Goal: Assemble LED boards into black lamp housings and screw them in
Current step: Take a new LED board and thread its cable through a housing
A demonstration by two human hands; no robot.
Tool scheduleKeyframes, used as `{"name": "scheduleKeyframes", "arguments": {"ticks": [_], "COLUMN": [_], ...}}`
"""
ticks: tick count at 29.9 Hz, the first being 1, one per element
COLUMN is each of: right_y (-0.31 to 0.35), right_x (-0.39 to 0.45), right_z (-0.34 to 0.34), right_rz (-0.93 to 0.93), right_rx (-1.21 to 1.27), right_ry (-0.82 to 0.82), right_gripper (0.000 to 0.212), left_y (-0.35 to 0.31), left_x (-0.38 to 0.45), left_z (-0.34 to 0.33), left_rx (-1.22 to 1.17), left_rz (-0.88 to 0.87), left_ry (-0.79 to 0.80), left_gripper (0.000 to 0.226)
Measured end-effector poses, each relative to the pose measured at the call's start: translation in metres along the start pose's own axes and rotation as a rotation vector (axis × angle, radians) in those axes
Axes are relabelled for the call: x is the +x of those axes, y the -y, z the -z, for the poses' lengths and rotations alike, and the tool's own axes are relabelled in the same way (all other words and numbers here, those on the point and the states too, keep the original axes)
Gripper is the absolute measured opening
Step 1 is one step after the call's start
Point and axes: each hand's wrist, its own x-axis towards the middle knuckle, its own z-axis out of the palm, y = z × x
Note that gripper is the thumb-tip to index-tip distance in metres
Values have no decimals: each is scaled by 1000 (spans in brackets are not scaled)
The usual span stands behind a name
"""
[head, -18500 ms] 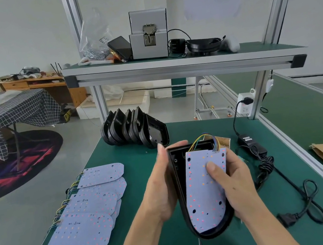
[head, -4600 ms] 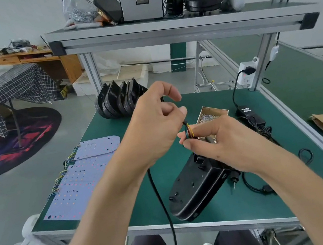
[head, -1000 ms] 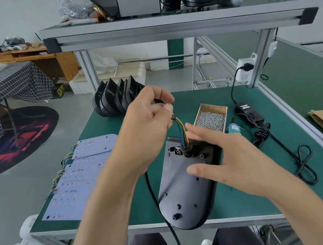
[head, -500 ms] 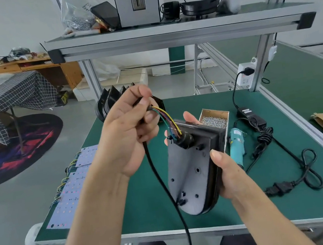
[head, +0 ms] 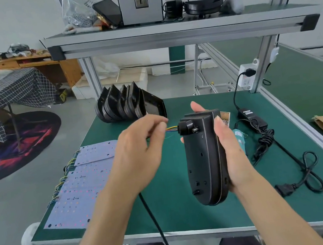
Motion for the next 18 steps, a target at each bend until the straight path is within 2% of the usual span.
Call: {"name": "scheduleKeyframes", "arguments": {"ticks": [3, 7, 12, 18], "right_y": [3, 9, 10, 7], "right_x": [-2, -5, -7, -11], "right_z": [-1, -4, -9, -11], "right_rz": [3, 0, -15, -17], "right_rx": [7, -3, 30, 101], "right_ry": [-10, -33, -13, -17], "right_gripper": [79, 77, 77, 77], "left_y": [-9, -8, -7, -8], "left_x": [-3, -8, -9, -15], "left_z": [-7, -13, -19, -20], "left_rx": [-17, -176, -417, -451], "left_rz": [-80, 2, 131, 150], "left_ry": [8, 39, 33, 18], "left_gripper": [21, 26, 17, 16]}}
